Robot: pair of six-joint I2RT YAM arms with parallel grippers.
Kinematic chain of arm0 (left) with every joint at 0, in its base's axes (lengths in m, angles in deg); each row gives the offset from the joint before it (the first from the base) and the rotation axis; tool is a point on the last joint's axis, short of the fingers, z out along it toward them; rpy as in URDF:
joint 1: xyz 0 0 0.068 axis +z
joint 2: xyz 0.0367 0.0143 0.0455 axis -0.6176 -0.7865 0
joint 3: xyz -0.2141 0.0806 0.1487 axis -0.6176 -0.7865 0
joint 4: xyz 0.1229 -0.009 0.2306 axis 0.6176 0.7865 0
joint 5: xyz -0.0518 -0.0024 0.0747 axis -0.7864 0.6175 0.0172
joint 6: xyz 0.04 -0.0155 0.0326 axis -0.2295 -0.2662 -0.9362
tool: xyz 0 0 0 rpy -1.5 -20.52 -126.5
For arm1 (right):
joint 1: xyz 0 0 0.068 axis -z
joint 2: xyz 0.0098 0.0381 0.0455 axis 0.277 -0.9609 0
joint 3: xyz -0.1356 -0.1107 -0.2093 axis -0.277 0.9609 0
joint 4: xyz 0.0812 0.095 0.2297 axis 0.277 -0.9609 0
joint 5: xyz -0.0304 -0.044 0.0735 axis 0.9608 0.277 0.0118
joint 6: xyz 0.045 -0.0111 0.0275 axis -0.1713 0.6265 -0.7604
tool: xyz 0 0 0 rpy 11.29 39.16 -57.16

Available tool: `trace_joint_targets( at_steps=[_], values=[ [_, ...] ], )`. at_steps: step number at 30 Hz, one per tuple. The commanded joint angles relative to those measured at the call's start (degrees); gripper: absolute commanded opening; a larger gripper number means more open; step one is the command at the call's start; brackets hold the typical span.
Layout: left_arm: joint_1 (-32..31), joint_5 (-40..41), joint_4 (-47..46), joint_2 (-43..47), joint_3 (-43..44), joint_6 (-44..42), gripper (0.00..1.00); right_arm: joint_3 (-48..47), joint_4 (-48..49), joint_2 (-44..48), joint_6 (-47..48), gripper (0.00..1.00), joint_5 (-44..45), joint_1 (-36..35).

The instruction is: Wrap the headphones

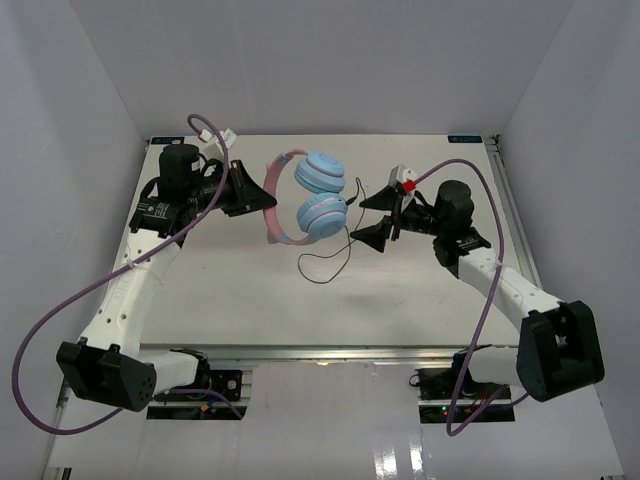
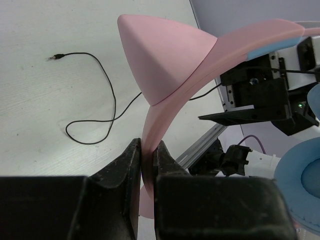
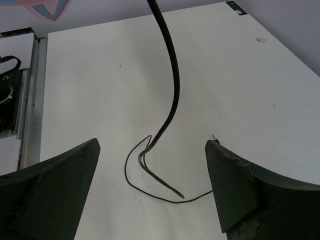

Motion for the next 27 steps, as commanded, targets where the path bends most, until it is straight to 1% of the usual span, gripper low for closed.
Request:
trace_joint_targets(
  at_steps=[1, 3, 4, 5, 7, 9, 11, 14, 15, 17, 18, 19, 20, 21, 23, 25, 27],
  values=[
    [-0.2, -3.6, -4.6, 3.1, 1.4, 4.4, 0.00, -2.7, 8.1, -7.2, -8.0, 0.70, -6.9, -1.0],
    [-0.2, -3.9, -5.4, 3.6, 1.3, 5.3, 0.00, -2.9, 10.5, -8.4, -10.7, 0.51, -9.6, -1.1],
    [-0.2, -4.0, -5.6, 3.7, 1.0, 5.7, 0.00, -3.1, 11.0, -8.6, -11.1, 0.39, -9.7, -1.1],
    [-0.2, -4.1, -5.8, 3.9, 0.6, 5.8, 0.00, -3.5, 10.4, -8.4, -10.4, 0.32, -9.4, -1.1],
    [-0.2, -3.3, -6.0, 4.2, -0.6, 5.4, 0.00, -4.1, 8.5, -7.0, -8.7, 0.21, -7.6, -0.7],
    [-0.2, -1.3, -5.4, 4.3, -2.5, 3.7, 0.00, -3.9, 6.3, -4.3, -7.1, 0.14, -5.1, 0.0],
    [-0.2, 1.6, -4.7, 3.9, -4.5, 1.0, 0.00, -3.7, 1.2, -1.2, -1.7, 0.10, -1.1, 0.3],
    [-0.4, 5.4, -4.4, 2.3, -8.0, -2.7, 0.00, -4.6, -7.7, 5.5, 7.4, 0.08, 4.3, 0.3],
    [-1.0, 6.8, -4.4, 1.6, -8.8, -4.9, 0.00, -6.9, -13.7, 6.3, 10.2, 0.08, 6.3, 0.2],
    [-2.2, 11.9, -4.4, -0.6, -10.4, -8.6, 0.00, -11.7, -23.9, 7.6, 19.8, 0.08, 10.9, 0.2],
    [-2.6, 15.2, -4.1, -2.2, -10.8, -9.6, 0.00, -12.6, -25.6, 8.1, 21.8, 0.08, 13.8, 0.0],
    [-3.2, 18.1, -4.1, -3.5, -10.7, -10.8, 0.00, -13.9, -27.8, 8.3, 24.0, 0.08, 14.2, -0.1],
    [-4.2, 20.5, -3.2, -4.8, -10.5, -13.1, 0.00, -16.3, -32.0, 8.4, 28.7, 0.08, 18.7, -0.8],
    [-4.8, 22.5, -2.7, -6.1, -10.2, -13.5, 0.00, -17.6, -32.7, 8.4, 29.5, 0.08, 21.9, -0.9],
    [-7.3, 29.3, -2.5, -9.2, -9.9, -17.7, 0.00, -18.7, -35.2, 9.0, 36.7, 0.08, 30.9, -2.1],
    [-8.6, 32.1, -2.5, -11.0, -9.8, -20.8, 0.00, -19.1, -35.8, 9.2, 40.8, 0.08, 33.7, -2.6],
    [-11.9, 32.9, -2.5, -12.3, -9.3, -23.3, 0.00, -19.6, -36.2, 8.8, 43.0, 0.08, 32.8, -3.5]
  ],
)
